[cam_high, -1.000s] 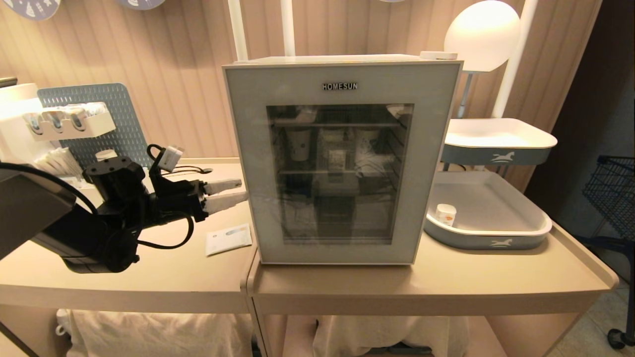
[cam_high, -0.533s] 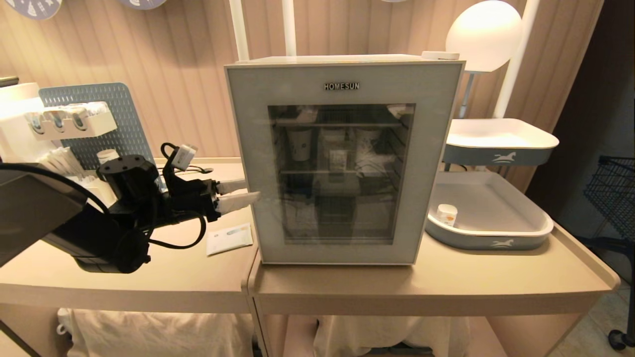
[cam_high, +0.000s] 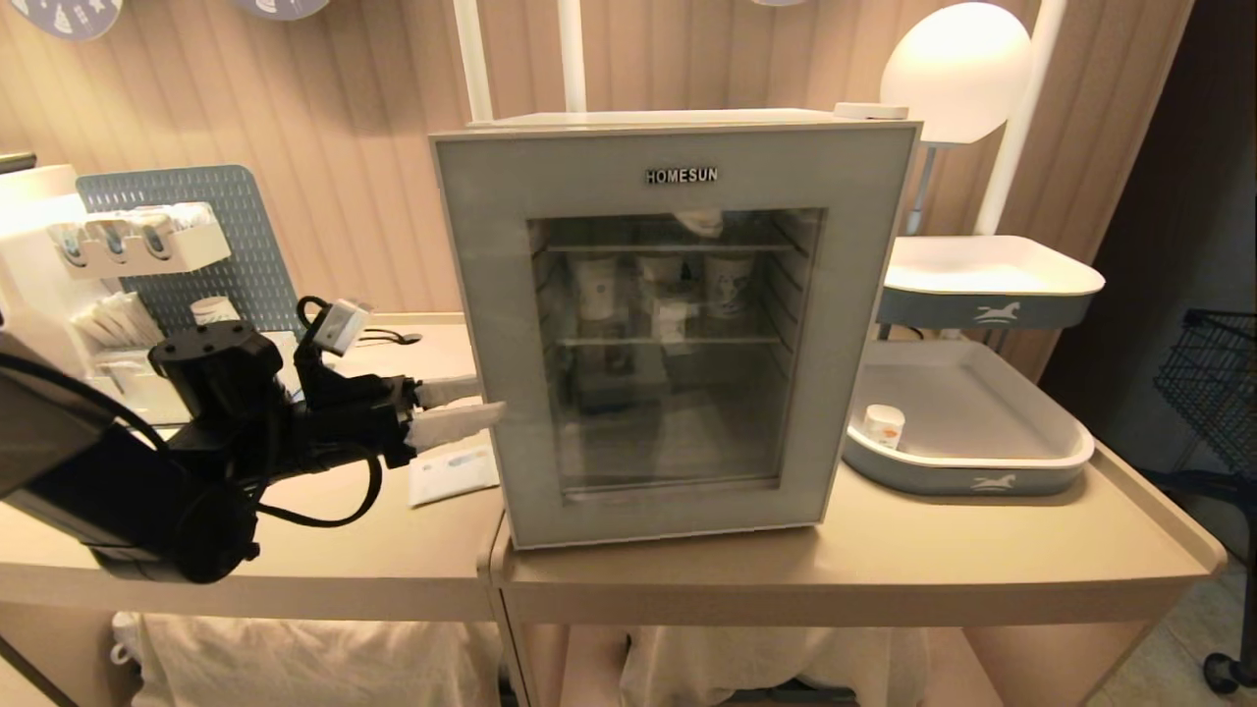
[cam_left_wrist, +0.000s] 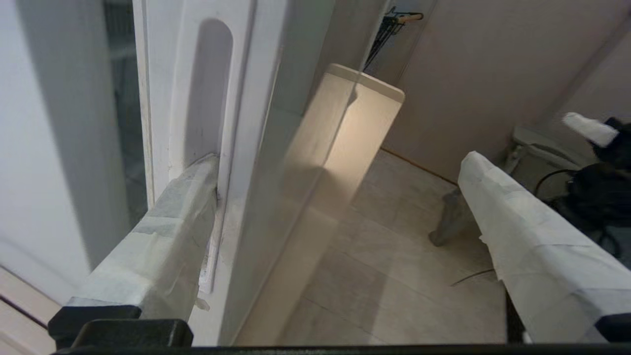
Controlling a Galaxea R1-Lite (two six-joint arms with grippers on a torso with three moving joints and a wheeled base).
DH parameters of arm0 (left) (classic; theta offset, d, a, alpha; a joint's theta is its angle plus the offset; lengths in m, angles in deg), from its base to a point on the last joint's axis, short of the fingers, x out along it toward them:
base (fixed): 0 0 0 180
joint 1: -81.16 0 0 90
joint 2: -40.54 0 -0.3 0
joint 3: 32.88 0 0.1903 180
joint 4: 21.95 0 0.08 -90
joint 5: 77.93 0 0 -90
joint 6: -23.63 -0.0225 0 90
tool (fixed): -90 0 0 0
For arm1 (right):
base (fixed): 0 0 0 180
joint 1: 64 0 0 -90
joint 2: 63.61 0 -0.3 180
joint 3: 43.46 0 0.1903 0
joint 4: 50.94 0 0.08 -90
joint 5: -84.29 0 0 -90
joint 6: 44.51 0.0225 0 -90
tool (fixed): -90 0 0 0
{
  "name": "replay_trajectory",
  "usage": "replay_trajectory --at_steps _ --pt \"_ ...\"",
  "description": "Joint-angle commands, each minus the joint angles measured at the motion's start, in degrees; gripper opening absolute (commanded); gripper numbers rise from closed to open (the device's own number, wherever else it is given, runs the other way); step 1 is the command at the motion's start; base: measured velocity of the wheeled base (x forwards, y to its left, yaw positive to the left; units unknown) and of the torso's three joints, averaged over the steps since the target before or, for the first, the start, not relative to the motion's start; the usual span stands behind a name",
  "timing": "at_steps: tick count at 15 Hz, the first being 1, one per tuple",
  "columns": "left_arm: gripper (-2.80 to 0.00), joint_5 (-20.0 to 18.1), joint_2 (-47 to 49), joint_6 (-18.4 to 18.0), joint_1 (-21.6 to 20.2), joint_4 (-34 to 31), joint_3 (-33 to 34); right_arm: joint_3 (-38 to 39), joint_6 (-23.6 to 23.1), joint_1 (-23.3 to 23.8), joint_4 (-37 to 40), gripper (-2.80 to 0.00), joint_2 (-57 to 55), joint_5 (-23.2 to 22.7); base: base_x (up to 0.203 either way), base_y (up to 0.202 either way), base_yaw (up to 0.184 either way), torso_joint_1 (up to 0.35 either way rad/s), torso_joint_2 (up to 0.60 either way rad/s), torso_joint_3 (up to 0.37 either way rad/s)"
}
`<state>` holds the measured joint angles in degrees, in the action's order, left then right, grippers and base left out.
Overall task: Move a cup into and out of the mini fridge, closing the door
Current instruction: Open the freezer door
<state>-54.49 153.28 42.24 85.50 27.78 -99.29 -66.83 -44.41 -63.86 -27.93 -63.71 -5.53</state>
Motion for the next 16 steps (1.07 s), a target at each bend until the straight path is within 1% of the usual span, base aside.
replay_trajectory --at_steps 1,6,8,9,10,11,12,13,14,15,16 --pt "0.0 -0.52 -7.85 1.25 -1.34 0.64 5.6 0.0 -0.01 -0.05 0.0 -2.8 -0.08 -0.01 0.0 0.0 0.0 0.0 0.0 0.0" --pt "0.0 -2.07 -23.04 2.02 -1.73 0.54 17.53 0.0 -0.01 -0.05 0.0 -2.8 -0.08 -0.09 0.0 0.0 0.0 0.0 0.0 0.0" --pt "0.0 -4.2 -30.49 3.04 -1.56 0.33 22.19 0.0 -0.01 -0.05 0.0 -2.8 -0.08 -0.09 0.0 0.0 0.0 0.0 0.0 0.0" --pt "0.0 -5.73 -34.47 4.56 -1.09 0.21 24.34 0.0 -0.01 -0.05 0.0 -2.8 -0.08 -0.09 0.0 0.0 0.0 0.0 0.0 0.0" --pt "0.0 -7.29 -37.91 6.49 -0.03 0.14 25.92 0.0 -0.01 -0.05 0.0 -2.8 -0.08 -0.09 0.0 0.0 0.0 0.0 0.0 0.0" --pt "0.0 -9.09 -41.46 8.99 2.03 0.03 27.47 0.0 -0.01 -0.05 -0.06 -2.8 -0.08 -0.07 0.0 0.0 0.0 0.0 0.0 0.0" --pt "0.0 -10.88 -44.52 11.44 6.13 -0.08 28.85 0.0 -0.01 -0.05 0.0 -2.8 -0.08 -0.09 0.0 0.0 0.0 0.0 0.0 0.0" --pt "0.0 -11.83 -47.06 12.95 9.13 -0.15 29.76 0.0 -0.01 -0.05 0.0 -2.8 -0.08 -0.09 0.0 0.0 0.0 0.0 0.0 0.0" --pt "0.0 -12.25 -49.5 14.14 10.6 -0.24 30.45 0.0 -0.01 -0.05 0.0 -2.8 -0.08 -0.09 0.0 0.0 0.0 0.0 0.0 0.0" --pt "0.0 -11.45 -50.95 14.88 11.0 -0.28 31.04 0.0 -0.01 -0.05 0.0 -2.8 -0.08 -0.09 0.0 0.0 0.0 0.0 0.0 0.0" --pt "0.0 -9.13 -51.06 15.02 9.72 -0.27 31.07 0.0 -0.01 -0.05 0.0 -2.8 -0.08 -0.09 0.0 0.0 0.0 0.0 0.0 0.0"
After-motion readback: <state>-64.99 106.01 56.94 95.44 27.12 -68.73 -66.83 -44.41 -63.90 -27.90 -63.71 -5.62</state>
